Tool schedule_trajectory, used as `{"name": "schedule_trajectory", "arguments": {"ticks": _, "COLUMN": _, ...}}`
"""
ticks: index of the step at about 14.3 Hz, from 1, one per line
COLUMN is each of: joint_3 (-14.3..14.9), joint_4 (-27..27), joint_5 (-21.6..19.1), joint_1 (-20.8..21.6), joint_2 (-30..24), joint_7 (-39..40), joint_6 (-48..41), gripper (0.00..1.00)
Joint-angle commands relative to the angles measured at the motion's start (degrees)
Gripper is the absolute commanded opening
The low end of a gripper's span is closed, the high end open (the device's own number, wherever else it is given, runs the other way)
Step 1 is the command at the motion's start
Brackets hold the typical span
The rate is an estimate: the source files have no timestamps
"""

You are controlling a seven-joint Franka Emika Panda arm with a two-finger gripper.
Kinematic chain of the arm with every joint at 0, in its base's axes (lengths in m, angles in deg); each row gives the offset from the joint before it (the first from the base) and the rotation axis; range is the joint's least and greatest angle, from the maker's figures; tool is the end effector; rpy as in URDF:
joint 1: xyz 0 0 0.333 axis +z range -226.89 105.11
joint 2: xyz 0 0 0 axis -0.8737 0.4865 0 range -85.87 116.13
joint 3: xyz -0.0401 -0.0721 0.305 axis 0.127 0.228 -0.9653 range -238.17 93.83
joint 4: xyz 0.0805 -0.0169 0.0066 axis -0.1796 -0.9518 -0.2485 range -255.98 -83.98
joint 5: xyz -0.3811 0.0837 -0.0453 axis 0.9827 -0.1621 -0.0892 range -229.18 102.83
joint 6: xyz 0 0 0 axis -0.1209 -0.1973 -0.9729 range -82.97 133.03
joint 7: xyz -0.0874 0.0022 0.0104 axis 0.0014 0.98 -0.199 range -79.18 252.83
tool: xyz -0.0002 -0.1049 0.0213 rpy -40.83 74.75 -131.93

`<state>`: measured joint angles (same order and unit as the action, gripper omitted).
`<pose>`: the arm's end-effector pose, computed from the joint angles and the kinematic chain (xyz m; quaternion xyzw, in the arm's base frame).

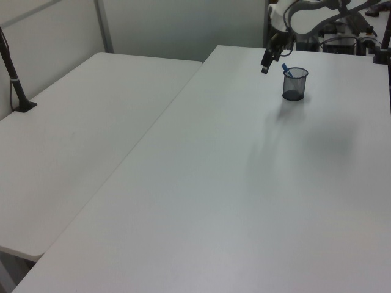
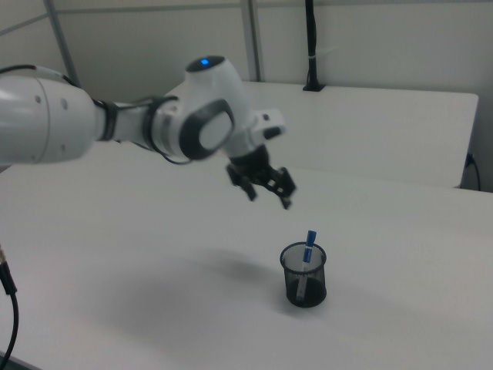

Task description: Insert the marker

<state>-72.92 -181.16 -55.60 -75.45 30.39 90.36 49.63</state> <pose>0.6366 -0.1602 0.4388 0.9885 -0.0522 0.1221 0.0723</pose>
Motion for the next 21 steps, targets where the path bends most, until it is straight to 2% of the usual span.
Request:
{"name": "schedule_trajectory", "arguments": {"ticks": 1, "joint_3": 0.6, "joint_4": 4.7, "joint_5": -1.3, "joint_1": 7.3, "joint_2": -2.8, "joint_7": 0.9, "joint_6": -15.4, "gripper": 1.0}}
{"name": "schedule_trajectory", "arguments": {"ticks": 2, "joint_3": 0.7, "joint_4": 5.4, "joint_5": -1.2, "joint_1": 9.8, "joint_2": -4.1, "joint_7": -0.8, "joint_6": -18.5, "gripper": 1.0}}
{"name": "schedule_trajectory", "arguments": {"ticks": 6, "joint_3": 2.2, "joint_4": 5.7, "joint_5": -1.2, "joint_1": 15.3, "joint_2": -10.7, "joint_7": -4.2, "joint_6": -28.5, "gripper": 1.0}}
{"name": "schedule_trajectory", "arguments": {"ticks": 7, "joint_3": 3.2, "joint_4": 5.7, "joint_5": -1.2, "joint_1": 16.7, "joint_2": -12.2, "joint_7": -3.8, "joint_6": -30.5, "gripper": 1.0}}
{"name": "schedule_trajectory", "arguments": {"ticks": 9, "joint_3": 8.4, "joint_4": 5.8, "joint_5": -1.3, "joint_1": 23.3, "joint_2": -14.4, "joint_7": -4.1, "joint_6": -34.5, "gripper": 1.0}}
{"name": "schedule_trajectory", "arguments": {"ticks": 10, "joint_3": 9.0, "joint_4": 5.8, "joint_5": -1.6, "joint_1": 24.2, "joint_2": -14.9, "joint_7": -4.4, "joint_6": -35.3, "gripper": 1.0}}
{"name": "schedule_trajectory", "arguments": {"ticks": 13, "joint_3": 8.9, "joint_4": 5.7, "joint_5": -3.7, "joint_1": 23.9, "joint_2": -15.4, "joint_7": -4.4, "joint_6": -35.5, "gripper": 1.0}}
{"name": "schedule_trajectory", "arguments": {"ticks": 21, "joint_3": 9.1, "joint_4": 5.8, "joint_5": -3.6, "joint_1": 23.8, "joint_2": -15.3, "joint_7": -4.5, "joint_6": -35.7, "gripper": 1.0}}
